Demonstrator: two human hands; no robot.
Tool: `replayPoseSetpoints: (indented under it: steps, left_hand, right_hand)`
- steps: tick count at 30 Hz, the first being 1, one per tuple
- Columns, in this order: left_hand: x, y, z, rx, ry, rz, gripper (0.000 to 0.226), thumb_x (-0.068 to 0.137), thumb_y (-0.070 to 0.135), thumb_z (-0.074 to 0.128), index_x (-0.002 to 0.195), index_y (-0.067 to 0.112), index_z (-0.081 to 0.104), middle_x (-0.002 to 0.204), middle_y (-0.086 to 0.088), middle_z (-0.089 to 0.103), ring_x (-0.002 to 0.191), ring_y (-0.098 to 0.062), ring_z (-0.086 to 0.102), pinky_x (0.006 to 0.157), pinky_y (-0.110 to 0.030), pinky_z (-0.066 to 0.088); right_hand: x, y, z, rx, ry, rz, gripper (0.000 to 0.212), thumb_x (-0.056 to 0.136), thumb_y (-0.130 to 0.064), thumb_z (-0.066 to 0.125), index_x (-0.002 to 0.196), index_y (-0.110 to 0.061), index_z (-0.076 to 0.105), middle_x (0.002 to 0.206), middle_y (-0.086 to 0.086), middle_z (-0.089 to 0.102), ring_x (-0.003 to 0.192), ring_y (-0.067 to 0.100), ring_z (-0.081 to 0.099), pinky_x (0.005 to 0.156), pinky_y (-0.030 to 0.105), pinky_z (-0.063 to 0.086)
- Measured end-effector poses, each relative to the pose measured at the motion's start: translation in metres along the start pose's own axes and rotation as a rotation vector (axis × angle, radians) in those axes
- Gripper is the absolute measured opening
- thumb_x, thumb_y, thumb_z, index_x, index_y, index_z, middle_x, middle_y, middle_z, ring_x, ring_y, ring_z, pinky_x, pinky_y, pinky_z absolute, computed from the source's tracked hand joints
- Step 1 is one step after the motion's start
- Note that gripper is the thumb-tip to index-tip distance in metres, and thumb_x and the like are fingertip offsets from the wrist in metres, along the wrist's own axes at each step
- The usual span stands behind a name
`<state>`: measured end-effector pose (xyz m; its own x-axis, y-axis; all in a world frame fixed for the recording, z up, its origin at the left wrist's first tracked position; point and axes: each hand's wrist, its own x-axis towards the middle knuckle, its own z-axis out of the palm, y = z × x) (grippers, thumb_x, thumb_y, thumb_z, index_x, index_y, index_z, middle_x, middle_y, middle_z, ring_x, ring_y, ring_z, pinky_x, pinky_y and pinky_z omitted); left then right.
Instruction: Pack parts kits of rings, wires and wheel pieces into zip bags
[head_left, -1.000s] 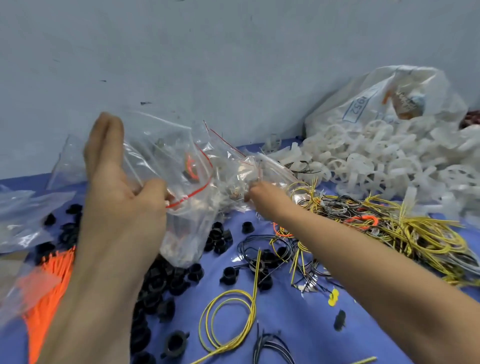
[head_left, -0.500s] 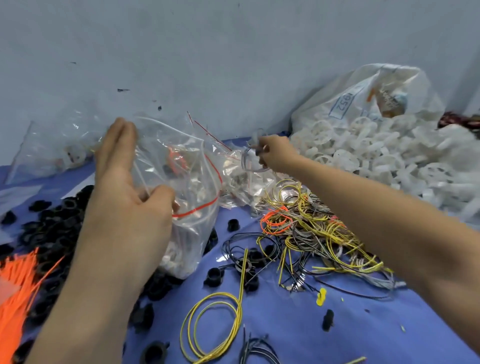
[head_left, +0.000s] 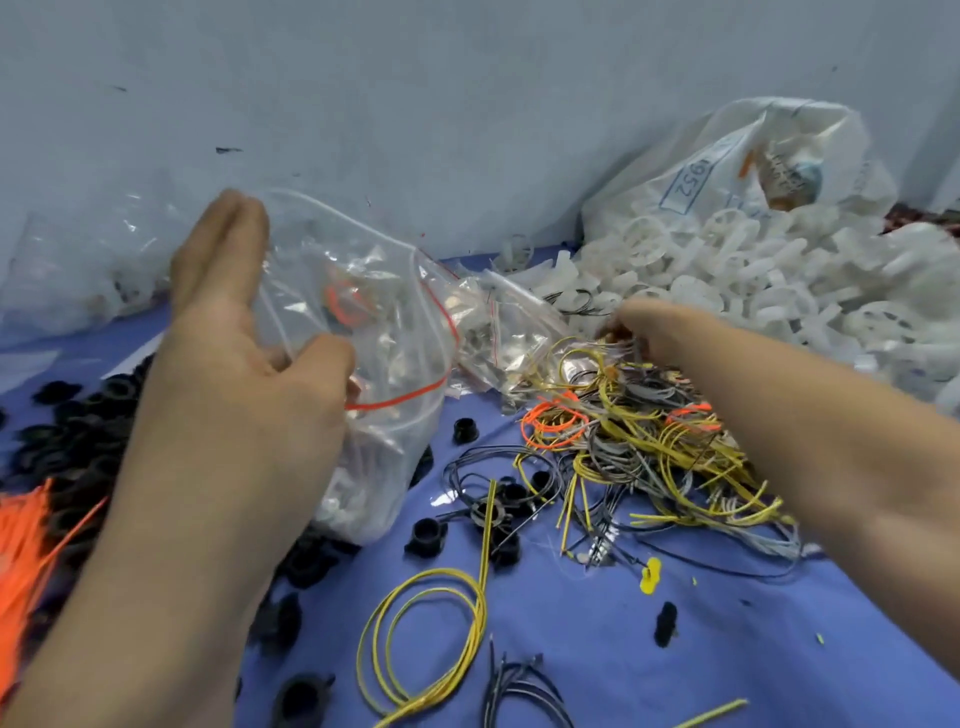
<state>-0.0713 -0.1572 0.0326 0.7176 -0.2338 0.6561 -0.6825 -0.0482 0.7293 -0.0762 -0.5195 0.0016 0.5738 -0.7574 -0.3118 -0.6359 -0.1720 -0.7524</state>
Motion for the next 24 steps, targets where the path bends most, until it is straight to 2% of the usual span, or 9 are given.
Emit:
replayPoseSetpoints:
  steps: [4,7,10,12,15,17,19,21,24]
  left_hand:
    - [0.001,0.005,0.002,-0.054,0.014,-0.079,0.074,0.08,0.004,0.061,0.148,0.017,0.033,0.148,0.02,0.024,0.09,0.041,0.035,0.071,0.013,0.025]
    - [-0.003,0.004,0.001,-0.05,0.021,-0.087,0.071,0.085,-0.009,0.056,0.147,0.016,0.033,0.143,0.02,0.025,0.069,0.042,0.035,0.062,0.013,0.025]
    - [-0.001,0.003,-0.003,-0.026,0.023,-0.096,0.071,0.085,-0.011,0.055,0.147,0.016,0.034,0.145,0.019,0.025,0.069,0.043,0.034,0.062,0.014,0.024]
    - [0.0,0.003,-0.005,-0.033,0.021,-0.101,0.071,0.085,-0.013,0.054,0.147,0.014,0.034,0.144,0.019,0.026,0.065,0.042,0.034,0.062,0.014,0.023]
    - [0.0,0.004,-0.006,-0.045,0.028,-0.111,0.07,0.085,-0.014,0.054,0.147,0.013,0.034,0.144,0.018,0.027,0.059,0.04,0.035,0.06,0.014,0.024]
    - [-0.001,0.005,-0.007,-0.052,0.033,-0.122,0.07,0.086,-0.013,0.054,0.147,0.014,0.034,0.146,0.019,0.026,0.057,0.038,0.036,0.059,0.013,0.025]
    - [-0.001,0.005,-0.009,-0.047,0.035,-0.126,0.07,0.087,-0.011,0.055,0.147,0.016,0.035,0.147,0.02,0.027,0.06,0.039,0.036,0.059,0.013,0.024]
    - [0.001,0.002,-0.012,-0.054,0.03,-0.117,0.07,0.086,-0.007,0.059,0.147,0.017,0.036,0.148,0.02,0.027,0.072,0.043,0.035,0.064,0.015,0.023]
    - [0.004,-0.001,-0.014,-0.05,0.025,-0.105,0.07,0.084,0.001,0.059,0.147,0.021,0.036,0.149,0.023,0.026,0.092,0.046,0.028,0.072,0.016,0.02]
  right_hand:
    - [0.005,-0.002,0.018,-0.56,0.014,0.026,0.024,0.096,-0.015,0.054,0.085,0.005,0.06,0.075,0.011,0.056,0.055,0.018,0.041,0.049,0.023,0.035]
    - [0.012,-0.002,0.039,-0.764,0.088,-0.067,0.029,0.096,-0.016,0.052,0.116,0.004,0.058,0.094,0.013,0.055,0.082,0.023,0.05,0.069,0.031,0.045]
    - [0.013,-0.001,0.051,-0.832,0.221,-0.096,0.016,0.093,-0.013,0.047,0.099,-0.003,0.058,0.085,0.011,0.05,0.086,0.026,0.051,0.073,0.034,0.046]
    - [0.014,-0.001,0.051,-0.798,0.258,-0.088,0.012,0.092,-0.014,0.045,0.086,-0.006,0.051,0.088,0.012,0.051,0.084,0.027,0.052,0.07,0.032,0.046]
    - [0.013,0.0,0.051,-0.766,0.246,-0.064,0.011,0.091,-0.014,0.044,0.086,-0.006,0.05,0.093,0.014,0.053,0.086,0.028,0.055,0.071,0.033,0.047]
    - [0.013,0.002,0.051,-0.731,0.265,-0.046,0.014,0.091,-0.019,0.047,0.093,-0.007,0.052,0.107,0.017,0.058,0.102,0.031,0.056,0.087,0.038,0.047]
    - [0.014,0.002,0.049,-0.654,0.338,-0.101,0.024,0.092,-0.026,0.049,0.106,-0.008,0.058,0.123,0.019,0.055,0.121,0.036,0.046,0.104,0.047,0.037]
    - [0.008,-0.001,0.042,-0.407,0.456,-0.273,0.03,0.092,-0.014,0.044,0.116,-0.011,0.061,0.126,0.019,0.054,0.121,0.034,0.044,0.102,0.047,0.038]
    - [-0.021,-0.014,0.024,0.211,0.654,-0.504,0.033,0.095,-0.006,0.039,0.12,-0.009,0.06,0.129,0.014,0.049,0.113,0.026,0.049,0.096,0.032,0.038]
